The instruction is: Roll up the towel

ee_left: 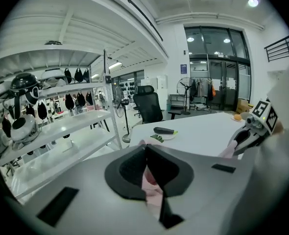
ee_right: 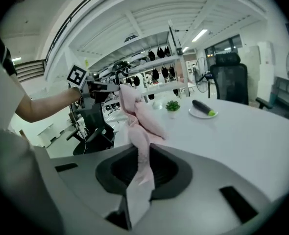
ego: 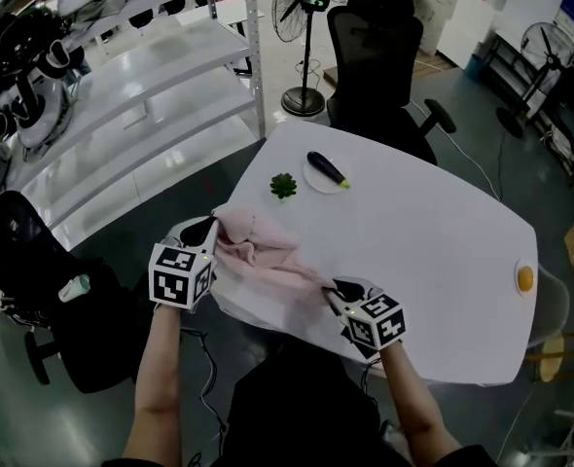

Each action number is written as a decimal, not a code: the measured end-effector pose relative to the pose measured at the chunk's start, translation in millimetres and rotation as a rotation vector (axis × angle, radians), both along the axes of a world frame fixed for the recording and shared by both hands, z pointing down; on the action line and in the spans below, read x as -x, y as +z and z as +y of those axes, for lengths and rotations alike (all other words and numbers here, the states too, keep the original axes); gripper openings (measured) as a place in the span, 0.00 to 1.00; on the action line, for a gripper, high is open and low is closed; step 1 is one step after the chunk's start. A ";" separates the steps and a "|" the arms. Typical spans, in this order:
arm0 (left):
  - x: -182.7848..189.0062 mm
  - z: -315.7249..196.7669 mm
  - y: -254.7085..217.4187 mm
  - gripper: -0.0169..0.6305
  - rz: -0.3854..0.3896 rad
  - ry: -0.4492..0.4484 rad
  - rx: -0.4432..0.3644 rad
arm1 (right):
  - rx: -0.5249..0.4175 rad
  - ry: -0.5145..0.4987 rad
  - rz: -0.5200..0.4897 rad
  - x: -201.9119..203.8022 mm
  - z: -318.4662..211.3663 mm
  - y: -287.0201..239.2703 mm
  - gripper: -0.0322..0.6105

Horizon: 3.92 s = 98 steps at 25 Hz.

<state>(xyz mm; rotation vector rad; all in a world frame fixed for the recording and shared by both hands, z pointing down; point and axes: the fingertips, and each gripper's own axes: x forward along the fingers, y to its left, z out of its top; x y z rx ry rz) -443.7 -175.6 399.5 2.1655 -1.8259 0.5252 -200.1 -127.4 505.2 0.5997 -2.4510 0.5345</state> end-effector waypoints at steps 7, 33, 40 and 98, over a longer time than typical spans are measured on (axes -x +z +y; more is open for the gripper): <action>1.3 -12.9 -25.4 0.05 -0.005 0.022 -0.064 | -0.158 0.056 0.031 -56.7 -15.6 -64.0 0.14; -150.1 -77.2 -87.1 0.05 -0.002 0.068 -0.184 | -0.487 0.376 0.260 -357.0 -156.1 -185.8 0.14; -217.3 -75.7 -83.5 0.05 -0.028 0.160 -0.161 | -0.564 0.442 0.254 -418.1 -162.2 -205.4 0.14; -679.6 183.8 207.5 0.07 -0.268 1.395 0.456 | 0.161 0.269 0.346 -496.0 -112.9 97.3 0.08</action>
